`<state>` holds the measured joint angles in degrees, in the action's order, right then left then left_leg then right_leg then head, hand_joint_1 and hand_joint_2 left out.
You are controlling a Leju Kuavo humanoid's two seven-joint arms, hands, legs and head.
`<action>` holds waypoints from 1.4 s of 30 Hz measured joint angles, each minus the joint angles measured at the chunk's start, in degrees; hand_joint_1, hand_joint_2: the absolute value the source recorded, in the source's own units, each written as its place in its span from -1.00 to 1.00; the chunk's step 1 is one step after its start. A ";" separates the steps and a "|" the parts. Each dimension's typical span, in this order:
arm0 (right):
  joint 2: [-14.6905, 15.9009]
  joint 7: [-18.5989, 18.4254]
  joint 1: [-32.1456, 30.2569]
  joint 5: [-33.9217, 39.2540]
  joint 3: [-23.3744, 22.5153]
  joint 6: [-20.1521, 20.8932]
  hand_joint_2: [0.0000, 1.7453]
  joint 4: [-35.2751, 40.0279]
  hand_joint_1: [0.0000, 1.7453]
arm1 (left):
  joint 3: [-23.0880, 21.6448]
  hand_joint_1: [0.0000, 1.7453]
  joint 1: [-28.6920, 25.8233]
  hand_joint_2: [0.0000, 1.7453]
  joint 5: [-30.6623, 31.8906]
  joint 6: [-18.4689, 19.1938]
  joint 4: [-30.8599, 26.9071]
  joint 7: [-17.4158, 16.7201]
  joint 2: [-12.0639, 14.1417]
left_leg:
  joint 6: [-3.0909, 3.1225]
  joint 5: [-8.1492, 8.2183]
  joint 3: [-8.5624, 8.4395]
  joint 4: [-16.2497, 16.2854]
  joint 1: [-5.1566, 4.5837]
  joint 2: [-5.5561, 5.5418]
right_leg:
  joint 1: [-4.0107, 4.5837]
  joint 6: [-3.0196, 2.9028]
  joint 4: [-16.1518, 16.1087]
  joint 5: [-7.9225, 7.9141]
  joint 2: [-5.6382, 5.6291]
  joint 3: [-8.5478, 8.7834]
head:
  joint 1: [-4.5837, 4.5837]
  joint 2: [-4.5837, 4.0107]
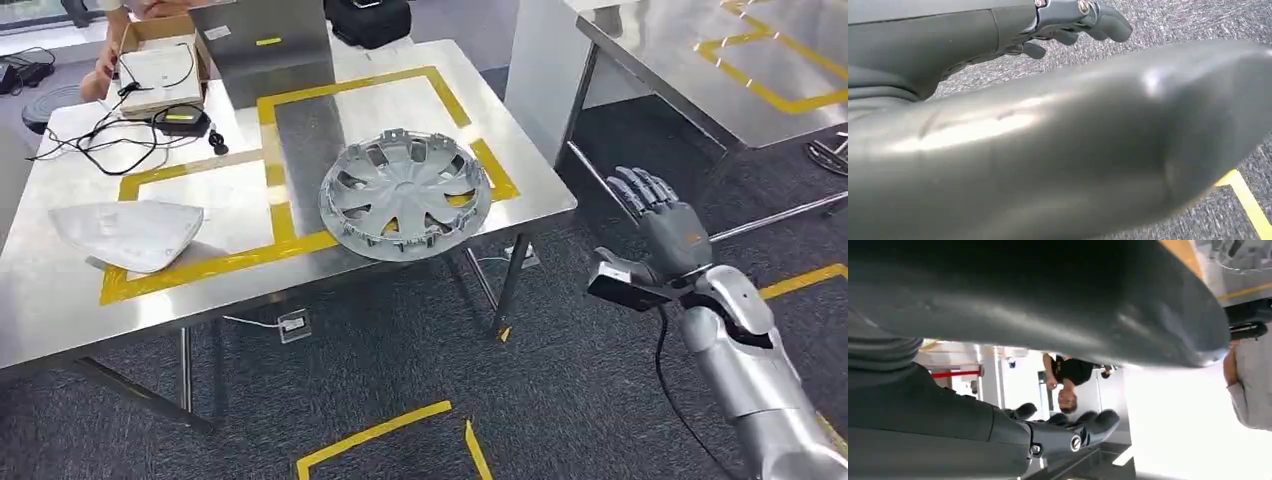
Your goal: Take the parts from the cabinet and place them on the table.
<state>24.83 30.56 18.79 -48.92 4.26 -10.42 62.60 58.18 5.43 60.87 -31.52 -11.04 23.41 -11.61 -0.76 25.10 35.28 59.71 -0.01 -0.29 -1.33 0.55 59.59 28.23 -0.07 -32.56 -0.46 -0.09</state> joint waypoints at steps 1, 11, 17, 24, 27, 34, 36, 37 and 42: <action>0.02 -0.02 -0.16 0.15 -0.31 -0.07 -1.00 0.24 -1.00 | 0.00 -1.00 0.00 -1.00 0.00 0.00 0.00 0.09 0.02 | -0.33 0.59 0.55 0.55 0.13 0.09 | -0.17 -0.54 -0.14 -0.37 0.21 -0.14 | 0.02 0.00; 2.23 0.33 -5.76 2.78 -4.11 0.81 -1.00 4.63 -1.00 | 0.00 -1.00 0.01 -1.00 0.44 0.37 0.11 -0.31 0.00 | 0.14 5.05 -4.22 0.17 0.15 0.05 | 0.16 -0.30 -0.03 -2.26 0.54 -2.31 | 0.07 0.00; 3.06 0.00 -7.62 2.93 -5.11 0.96 -1.00 6.51 -1.00 | 0.00 -1.00 0.05 -1.00 0.52 0.42 0.13 -0.42 -0.09 | 2.55 2.94 -3.76 -0.99 0.10 0.19 | -0.03 1.79 0.61 -1.82 0.35 -3.20 | -0.11 0.00; 3.17 -0.26 -8.60 2.78 -5.81 1.27 -1.00 6.86 -1.00 | 0.00 -1.00 0.04 -1.00 0.52 0.59 0.13 -0.39 -0.26 | 3.02 1.69 -1.50 -0.24 -0.13 0.30 | 0.02 2.23 9.31 2.62 0.23 -4.38 | -0.15 0.00; 3.61 -0.24 -8.57 2.78 -6.21 1.29 -1.00 7.32 -1.00 | 0.00 -1.00 0.20 -1.00 0.52 0.68 0.13 -0.26 -0.31 | 2.27 1.48 -0.97 0.37 -0.53 0.23 | 0.64 1.33 -0.55 0.51 0.20 0.93 | -0.13 0.00; 3.74 -0.09 -8.57 2.75 -6.43 1.59 -1.00 7.69 -1.00 | 0.00 -1.00 0.22 -1.00 0.50 0.74 0.15 -0.24 -0.37 | -0.07 6.73 2.44 7.55 -0.12 0.18 | 0.15 -1.17 -0.98 -1.20 0.37 -0.31 | 0.13 0.00; 3.74 -0.09 -8.57 2.75 -6.41 1.68 -1.00 7.69 -1.00 | 0.00 -1.00 0.18 -1.00 0.50 0.87 0.15 -0.24 -0.37 | -0.38 10.37 5.44 15.43 0.00 0.18 | 0.15 -1.17 -0.93 -1.61 0.43 -1.02 | 0.13 0.00; 3.72 -0.11 -8.60 2.73 -6.40 1.75 -1.00 7.69 -1.00 | 0.00 -1.00 0.14 -1.00 0.50 1.00 0.15 -0.13 -0.37 | -0.45 10.35 5.61 16.61 0.04 0.18 | 0.15 -1.07 -0.91 -1.84 0.43 -1.31 | 0.11 0.00; 3.72 -0.11 -8.64 2.71 -6.51 1.86 -1.00 7.72 -1.00 | 0.00 -1.00 0.48 -1.00 0.63 1.29 0.13 0.09 -0.37 | 0.43 4.93 -4.37 -0.25 -0.01 0.17 | 0.41 0.00 -0.33 -2.41 0.45 -2.07 | 0.13 0.00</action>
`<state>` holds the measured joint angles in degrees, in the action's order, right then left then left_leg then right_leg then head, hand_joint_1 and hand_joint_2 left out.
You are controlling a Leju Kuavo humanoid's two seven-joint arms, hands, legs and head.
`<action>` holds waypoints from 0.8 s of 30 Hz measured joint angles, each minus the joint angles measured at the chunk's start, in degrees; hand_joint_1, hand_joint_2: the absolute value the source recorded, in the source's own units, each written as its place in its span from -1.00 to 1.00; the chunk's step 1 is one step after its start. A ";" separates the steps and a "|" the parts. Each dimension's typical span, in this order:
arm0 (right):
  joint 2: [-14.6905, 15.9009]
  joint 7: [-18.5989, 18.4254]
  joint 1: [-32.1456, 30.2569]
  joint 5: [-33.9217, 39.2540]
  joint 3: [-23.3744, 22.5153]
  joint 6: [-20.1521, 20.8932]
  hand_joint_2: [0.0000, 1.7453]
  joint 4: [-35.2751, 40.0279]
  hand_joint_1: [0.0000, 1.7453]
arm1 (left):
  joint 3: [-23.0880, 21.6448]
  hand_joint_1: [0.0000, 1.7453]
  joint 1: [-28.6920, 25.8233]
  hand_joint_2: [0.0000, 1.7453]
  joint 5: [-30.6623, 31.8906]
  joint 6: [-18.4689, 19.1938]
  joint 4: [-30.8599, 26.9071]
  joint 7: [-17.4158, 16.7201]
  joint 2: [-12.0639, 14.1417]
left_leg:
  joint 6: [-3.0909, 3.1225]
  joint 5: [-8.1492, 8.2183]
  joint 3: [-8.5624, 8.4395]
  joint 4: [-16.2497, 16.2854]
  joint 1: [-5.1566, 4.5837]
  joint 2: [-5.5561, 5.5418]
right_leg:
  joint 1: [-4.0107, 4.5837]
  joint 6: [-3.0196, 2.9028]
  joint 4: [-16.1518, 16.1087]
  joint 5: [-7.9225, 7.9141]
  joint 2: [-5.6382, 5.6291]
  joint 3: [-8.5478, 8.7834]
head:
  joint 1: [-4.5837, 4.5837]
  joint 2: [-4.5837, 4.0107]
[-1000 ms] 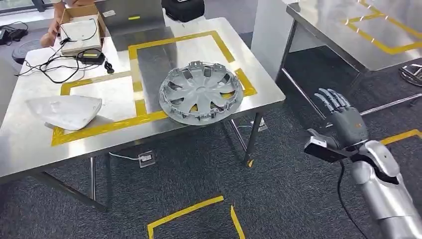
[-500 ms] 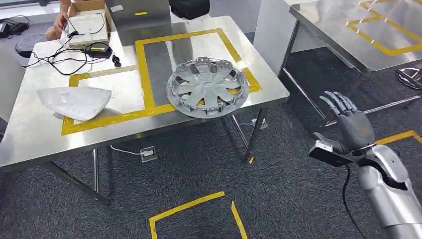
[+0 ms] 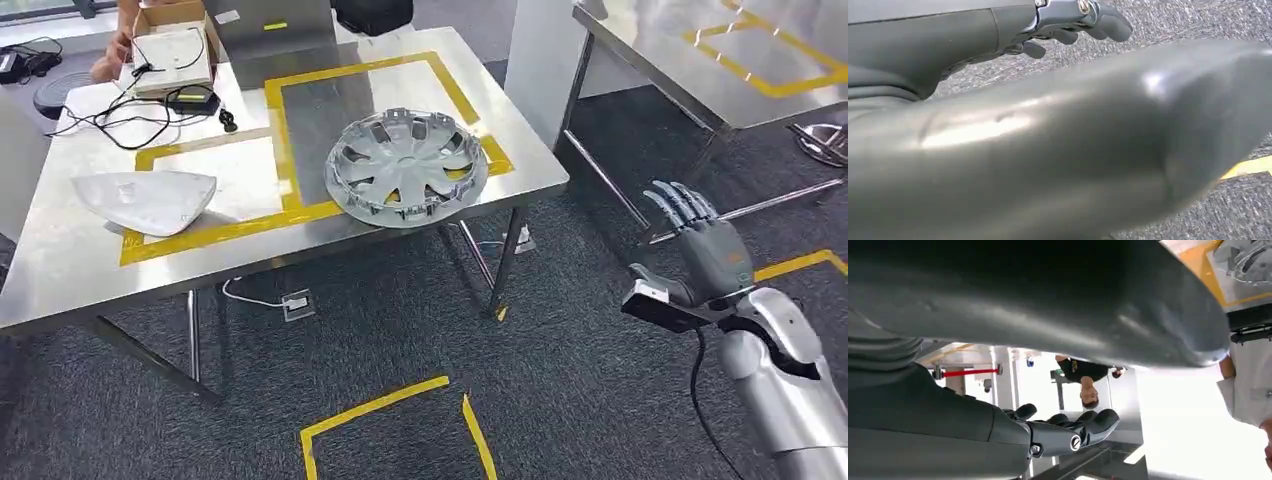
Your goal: Take the parts from the cabinet and place them on the table.
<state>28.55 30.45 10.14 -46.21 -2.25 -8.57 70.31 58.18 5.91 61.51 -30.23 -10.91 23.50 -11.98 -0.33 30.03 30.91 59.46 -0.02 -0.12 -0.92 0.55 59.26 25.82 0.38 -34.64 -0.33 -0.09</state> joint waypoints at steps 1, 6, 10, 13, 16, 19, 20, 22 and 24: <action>0.02 0.00 0.00 -0.02 -0.02 0.00 -1.00 0.02 -1.00 | 0.00 -1.00 0.08 -1.00 0.09 0.00 0.00 0.02 -0.02 | 0.43 -0.38 0.28 0.03 -0.05 -0.05 | 0.04 0.37 -0.10 -0.19 -0.02 -0.08 | -0.11 0.00; 0.33 0.00 -0.16 -0.02 -0.24 0.00 -1.00 0.09 -1.00 | 0.00 -1.00 0.19 -1.00 0.26 0.06 0.00 0.02 -0.02 | 2.44 -1.79 0.64 -0.50 0.06 0.12 | -0.40 1.98 2.15 1.76 -0.08 -1.34 | -0.15 0.00; 0.35 -0.13 -0.30 -0.02 -0.35 0.31 -1.00 0.15 -1.00 | 0.00 -1.00 0.03 -1.00 0.33 0.15 0.02 -0.22 -0.04 | 2.89 -2.34 1.64 -0.26 -0.31 0.24 | -0.32 2.26 16.96 8.57 -0.22 -7.22 | -0.15 0.00; 0.48 -0.09 -0.15 0.00 -0.39 0.57 -1.00 0.15 -1.00 | 0.00 -1.00 0.05 -1.00 0.33 0.15 0.02 -0.33 -0.07 | 2.81 -2.42 1.80 0.05 -0.35 0.17 | -0.18 1.71 7.02 3.18 -0.21 -1.23 | -0.15 0.00; 0.70 0.09 0.21 0.00 -0.52 0.79 -1.00 0.15 -1.00 | 0.00 -1.00 0.13 -1.00 0.33 0.13 0.02 -0.31 -0.18 | 2.03 -2.59 2.22 0.34 -0.67 0.07 | 0.40 0.93 -0.41 1.78 -0.29 2.26 | -0.15 0.00; 0.79 0.11 0.26 -0.02 -0.57 0.98 -1.00 0.15 -1.00 | 0.00 -1.00 0.04 -1.00 0.33 0.13 0.02 -0.24 -0.24 | 1.04 -3.12 2.36 -0.11 -0.60 0.07 | 0.39 0.11 -0.55 1.29 -0.30 1.84 | -0.13 0.00; 0.79 0.15 0.35 -0.02 -0.59 1.07 -1.00 0.17 -1.00 | 0.00 -1.00 0.06 -1.00 0.33 0.13 0.02 -0.22 -0.22 | 0.69 -2.69 2.84 0.33 -0.64 0.04 | -0.12 -0.37 -0.98 0.84 -0.08 1.89 | -0.13 0.00; 0.92 0.24 0.62 0.00 -0.59 1.31 -1.00 0.15 -1.00 | 0.00 -1.00 0.09 -1.00 0.33 0.11 0.02 -0.17 -0.24 | -0.08 1.43 4.95 5.60 -0.43 -0.03 | -0.19 -0.92 -1.02 0.52 -0.03 1.52 | 0.20 0.00; 0.92 0.24 0.62 0.04 -0.57 1.38 -1.00 0.15 -1.00 | 0.00 -1.00 0.04 -1.00 0.31 0.11 0.02 -0.17 -0.22 | -0.53 5.62 8.59 14.28 -0.15 -0.01 | -0.16 -1.06 -0.98 0.22 0.05 0.97 | 0.15 0.00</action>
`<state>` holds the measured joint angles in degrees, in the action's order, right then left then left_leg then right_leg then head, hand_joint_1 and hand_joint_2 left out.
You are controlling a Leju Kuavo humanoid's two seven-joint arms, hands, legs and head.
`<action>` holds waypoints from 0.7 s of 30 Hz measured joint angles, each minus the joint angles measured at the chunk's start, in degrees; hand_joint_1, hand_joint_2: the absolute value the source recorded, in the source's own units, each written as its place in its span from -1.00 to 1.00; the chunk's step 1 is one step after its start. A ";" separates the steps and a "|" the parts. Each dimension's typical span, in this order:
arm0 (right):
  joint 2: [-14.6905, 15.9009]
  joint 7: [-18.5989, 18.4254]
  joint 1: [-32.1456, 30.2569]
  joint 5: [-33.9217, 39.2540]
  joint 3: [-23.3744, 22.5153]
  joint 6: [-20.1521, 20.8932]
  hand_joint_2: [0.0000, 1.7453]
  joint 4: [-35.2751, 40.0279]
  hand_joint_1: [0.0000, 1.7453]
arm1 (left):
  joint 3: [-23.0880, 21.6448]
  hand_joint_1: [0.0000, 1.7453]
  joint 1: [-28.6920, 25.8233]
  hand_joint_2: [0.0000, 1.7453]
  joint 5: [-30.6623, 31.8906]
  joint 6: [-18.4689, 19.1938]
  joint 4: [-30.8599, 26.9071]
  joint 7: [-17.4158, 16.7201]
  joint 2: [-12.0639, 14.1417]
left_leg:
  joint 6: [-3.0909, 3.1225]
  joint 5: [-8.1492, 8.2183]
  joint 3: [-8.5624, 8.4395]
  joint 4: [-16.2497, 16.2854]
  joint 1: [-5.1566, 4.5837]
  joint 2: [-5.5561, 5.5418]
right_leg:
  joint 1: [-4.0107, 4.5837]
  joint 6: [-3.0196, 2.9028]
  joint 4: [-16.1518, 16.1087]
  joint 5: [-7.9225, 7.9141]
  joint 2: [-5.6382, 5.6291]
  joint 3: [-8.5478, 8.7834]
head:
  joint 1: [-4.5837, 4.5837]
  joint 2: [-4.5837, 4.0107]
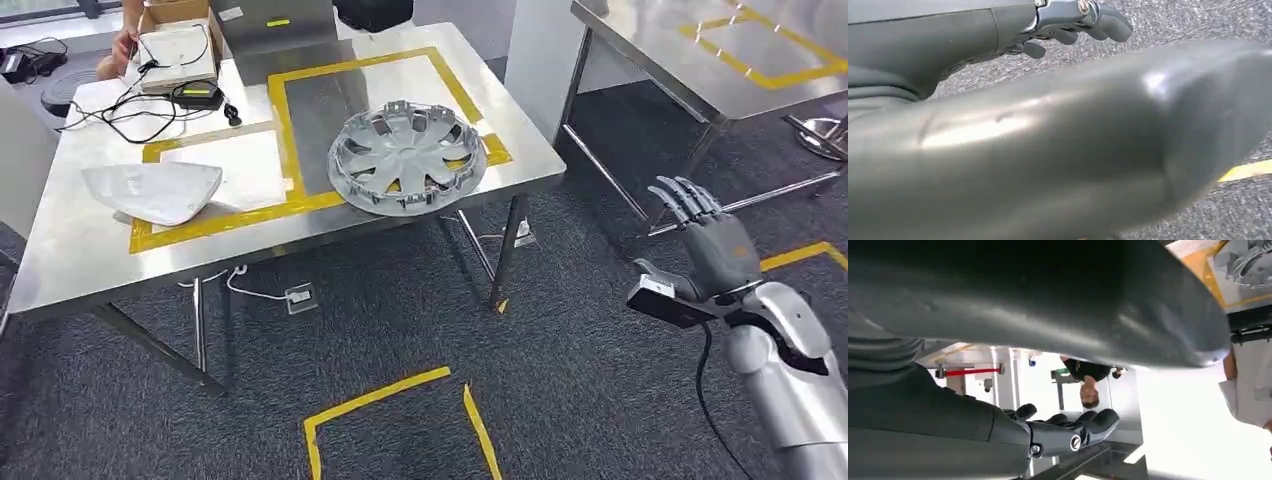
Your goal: Take the parts from the cabinet and place them on the table.
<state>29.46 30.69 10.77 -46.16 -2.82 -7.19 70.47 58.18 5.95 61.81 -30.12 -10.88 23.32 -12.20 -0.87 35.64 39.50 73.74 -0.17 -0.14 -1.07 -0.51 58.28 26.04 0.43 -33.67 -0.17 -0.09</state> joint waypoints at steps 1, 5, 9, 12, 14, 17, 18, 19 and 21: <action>0.00 0.02 -0.02 0.02 0.00 0.06 -1.00 -0.02 -1.00 | 0.00 -1.00 -0.07 -1.00 -0.04 0.00 0.00 -0.04 -0.02 | -0.13 0.69 1.04 2.76 0.05 0.00 | 0.00 0.06 0.04 -0.20 0.02 -0.28 | 0.00 0.00; -0.02 0.20 0.09 0.11 0.07 -0.02 -1.00 -0.17 -1.00 | 0.00 -1.00 -0.06 -1.00 -0.09 0.02 0.00 0.00 0.00 | 0.06 -6.18 -6.76 -10.30 0.24 0.02 | -0.16 0.65 0.38 -0.74 0.02 -0.84 | 0.02 0.00; -0.18 0.20 0.43 -0.09 0.22 -0.28 -1.00 -0.17 -1.00 | 0.00 -1.00 0.03 -1.00 -0.11 0.02 0.00 0.04 0.07 | 1.49 -6.55 -8.08 -14.32 -0.27 -0.14 | 0.02 2.10 0.34 -1.48 0.00 -1.21 | -0.06 0.00; -0.15 0.20 0.47 -0.04 0.24 -0.28 -1.00 -0.20 -1.00 | 0.00 -1.00 0.08 -1.00 -0.11 0.02 0.00 0.02 0.07 | 2.89 -7.99 -7.82 -15.03 0.12 0.02 | -0.26 3.06 1.28 -0.36 -0.14 -1.98 | -0.17 0.00; -0.15 0.13 0.80 0.04 0.24 -0.28 -1.00 -0.20 -1.00 | 0.00 -1.00 0.14 -1.00 -0.11 0.02 -0.02 0.02 0.07 | 3.36 -8.75 -6.80 -14.95 0.08 0.11 | -0.27 3.38 8.87 5.52 -0.24 -4.85 | -0.28 0.00; -0.15 0.07 0.54 0.17 0.24 -0.22 -1.00 -0.28 -1.00 | 0.00 -1.00 -0.01 -1.00 -0.18 0.04 0.00 0.00 0.05 | 3.43 -9.57 -5.24 -14.58 -0.14 0.15 | -0.26 3.54 17.74 8.86 -0.27 -7.34 | -0.28 0.00; -0.13 0.22 0.49 0.26 0.22 -0.20 -1.00 -0.28 -1.00 | 0.00 -1.00 -0.01 -1.00 -0.26 0.04 0.00 0.00 0.05 | 3.37 -9.78 -4.83 -14.44 -0.15 0.15 | -0.26 3.47 15.80 7.52 -0.27 -5.82 | -0.28 0.00; -0.07 0.37 0.50 0.39 0.22 -0.20 -1.00 -0.28 -1.00 | 0.00 -1.00 -0.01 -1.00 -0.28 0.04 0.00 0.00 0.05 | 3.27 -9.98 -4.50 -14.30 -0.14 0.13 | -0.26 3.33 11.45 5.55 -0.26 -2.89 | -0.28 0.00; 0.35 0.66 0.58 0.48 0.15 -0.20 -1.00 -0.28 -1.00 | 0.00 -1.00 0.06 -1.00 -0.35 0.04 0.00 0.00 0.02 | 2.88 -10.31 -4.14 -13.95 -0.14 0.11 | -0.24 2.86 0.75 3.73 -0.23 3.82 | -0.28 0.00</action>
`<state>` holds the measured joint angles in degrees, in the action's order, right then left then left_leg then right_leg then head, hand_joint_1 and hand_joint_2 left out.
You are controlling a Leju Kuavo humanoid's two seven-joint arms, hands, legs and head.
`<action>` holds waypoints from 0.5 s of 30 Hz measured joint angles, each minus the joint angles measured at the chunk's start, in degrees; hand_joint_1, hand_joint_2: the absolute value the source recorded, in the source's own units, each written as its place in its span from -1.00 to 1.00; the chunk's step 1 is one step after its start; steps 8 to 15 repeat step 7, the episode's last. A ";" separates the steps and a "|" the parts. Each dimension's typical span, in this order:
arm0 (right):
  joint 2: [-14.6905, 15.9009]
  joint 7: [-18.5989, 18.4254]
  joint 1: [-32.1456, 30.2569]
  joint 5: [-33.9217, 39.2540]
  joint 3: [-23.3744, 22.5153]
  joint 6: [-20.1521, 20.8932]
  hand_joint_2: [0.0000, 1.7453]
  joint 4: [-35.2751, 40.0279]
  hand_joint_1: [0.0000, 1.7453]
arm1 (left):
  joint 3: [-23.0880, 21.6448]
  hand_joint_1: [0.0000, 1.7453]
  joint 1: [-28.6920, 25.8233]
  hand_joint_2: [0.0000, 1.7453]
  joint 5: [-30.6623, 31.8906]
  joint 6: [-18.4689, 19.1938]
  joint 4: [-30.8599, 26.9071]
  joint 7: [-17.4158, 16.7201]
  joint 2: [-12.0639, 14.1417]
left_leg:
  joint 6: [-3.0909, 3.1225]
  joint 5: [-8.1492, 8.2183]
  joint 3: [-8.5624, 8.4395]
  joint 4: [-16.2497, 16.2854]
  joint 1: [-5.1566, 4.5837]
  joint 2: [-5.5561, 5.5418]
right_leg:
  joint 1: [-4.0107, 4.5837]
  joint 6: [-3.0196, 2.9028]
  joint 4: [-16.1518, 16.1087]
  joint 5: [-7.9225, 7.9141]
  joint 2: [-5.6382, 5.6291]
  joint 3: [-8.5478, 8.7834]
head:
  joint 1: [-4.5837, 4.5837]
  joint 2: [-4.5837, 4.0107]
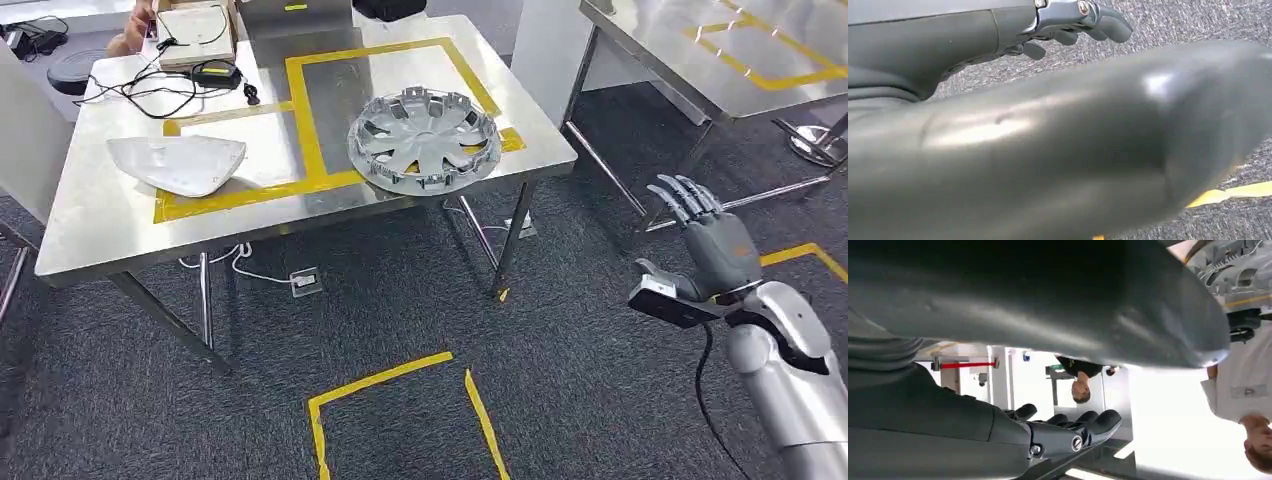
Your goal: Take the parts from the cabinet and place them on the table.
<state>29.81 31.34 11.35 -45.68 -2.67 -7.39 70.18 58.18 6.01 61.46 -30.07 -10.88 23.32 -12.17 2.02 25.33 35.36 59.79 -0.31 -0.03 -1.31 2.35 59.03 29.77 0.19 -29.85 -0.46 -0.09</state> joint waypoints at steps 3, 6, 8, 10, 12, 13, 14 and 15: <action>0.22 0.09 0.08 0.07 -0.22 0.00 -1.00 0.02 -1.00 | 0.00 -1.00 0.00 -1.00 -0.11 0.00 0.00 0.02 -0.04 | -1.14 -0.75 0.29 0.04 -0.07 -0.11 | 0.81 -1.07 -0.40 -0.50 -0.20 -0.47 | -0.07 0.00; 0.07 0.04 0.15 -0.04 -0.17 0.00 -1.00 0.02 -1.00 | 0.00 -1.00 -0.15 -1.00 -0.22 0.02 0.00 0.02 0.00 | -2.31 -0.31 1.21 0.53 -0.08 -0.31 | 0.22 -2.42 -0.89 -1.93 0.08 -1.32 | -0.07 0.00; -0.17 -0.09 0.19 -0.22 -0.11 -0.18 -1.00 0.04 -1.00 | 0.00 -1.00 -0.18 -1.00 -0.28 -0.02 0.00 0.04 0.00 | -2.62 2.29 2.10 2.69 -0.07 -0.27 | 0.19 -2.92 -0.89 -2.34 0.06 -1.89 | 0.22 0.00; -0.17 -0.09 0.19 -0.22 -0.11 -0.18 -1.00 0.04 -1.00 | 0.00 -1.00 -0.18 -1.00 -0.28 -0.02 0.00 0.04 0.00 | -2.62 2.29 2.10 2.69 -0.07 -0.27 | 0.19 -2.92 -0.89 -2.34 0.06 -1.89 | 0.22 0.00; -0.17 -0.09 0.19 -0.22 -0.11 -0.18 -1.00 0.04 -1.00 | 0.00 -1.00 -0.18 -1.00 -0.28 -0.02 0.00 0.04 0.00 | -2.62 2.29 2.10 2.69 -0.07 -0.27 | 0.19 -2.92 -0.89 -2.34 0.06 -1.89 | 0.22 0.00; -0.17 -0.09 0.19 -0.22 -0.11 -0.18 -1.00 0.04 -1.00 | 0.00 -1.00 -0.18 -1.00 -0.28 -0.02 0.00 0.04 0.00 | -2.62 2.29 2.10 2.69 -0.07 -0.27 | 0.19 -2.92 -0.89 -2.34 0.06 -1.89 | 0.22 0.00; -0.17 -0.09 0.19 -0.22 -0.11 -0.18 -1.00 0.04 -1.00 | 0.00 -1.00 -0.18 -1.00 -0.28 -0.02 0.00 0.04 0.00 | -2.62 2.29 2.10 2.69 -0.07 -0.27 | 0.19 -2.92 -0.89 -2.34 0.06 -1.89 | 0.22 0.00; -0.17 -0.09 0.19 -0.22 -0.11 -0.18 -1.00 0.04 -1.00 | 0.00 -1.00 -0.18 -1.00 -0.28 -0.02 0.00 0.04 0.00 | -2.62 2.29 2.10 2.69 -0.07 -0.27 | 0.19 -2.92 -0.89 -2.34 0.06 -1.89 | 0.22 0.00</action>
